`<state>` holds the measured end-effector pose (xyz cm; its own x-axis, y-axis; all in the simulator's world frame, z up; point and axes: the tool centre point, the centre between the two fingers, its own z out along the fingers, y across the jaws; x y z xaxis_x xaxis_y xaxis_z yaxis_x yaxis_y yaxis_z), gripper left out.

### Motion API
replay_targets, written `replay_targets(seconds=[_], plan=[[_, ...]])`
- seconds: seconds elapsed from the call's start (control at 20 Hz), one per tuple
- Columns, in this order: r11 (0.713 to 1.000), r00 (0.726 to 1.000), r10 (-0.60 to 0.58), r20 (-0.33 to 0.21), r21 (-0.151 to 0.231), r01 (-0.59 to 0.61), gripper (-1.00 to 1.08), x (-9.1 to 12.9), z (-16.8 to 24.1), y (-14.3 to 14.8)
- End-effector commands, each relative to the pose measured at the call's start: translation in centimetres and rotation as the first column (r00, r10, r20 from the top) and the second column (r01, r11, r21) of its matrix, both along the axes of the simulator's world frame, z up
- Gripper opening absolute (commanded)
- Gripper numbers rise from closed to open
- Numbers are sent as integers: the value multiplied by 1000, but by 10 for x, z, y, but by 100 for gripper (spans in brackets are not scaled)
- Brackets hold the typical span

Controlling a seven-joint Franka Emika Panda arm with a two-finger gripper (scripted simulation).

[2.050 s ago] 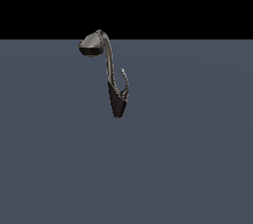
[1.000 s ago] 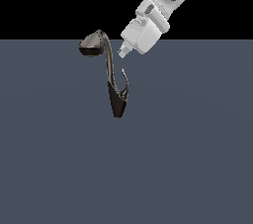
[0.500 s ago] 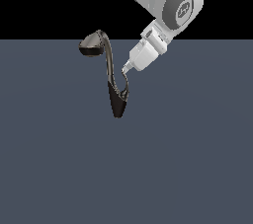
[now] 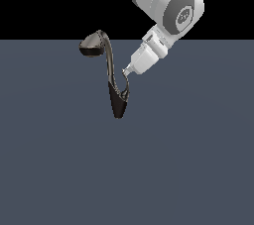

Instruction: Turn on the faucet by rotating a designated handle.

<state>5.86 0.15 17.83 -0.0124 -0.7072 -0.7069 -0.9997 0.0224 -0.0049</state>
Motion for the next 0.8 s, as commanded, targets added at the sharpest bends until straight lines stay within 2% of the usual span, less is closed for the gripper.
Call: replay_targets(seconds=[0.0,0.75], plan=[[1000,1000,0,0,0,0,-100,-4,1,1],[1000,1000,-1,0,0,1,-100,-45,11,12]])
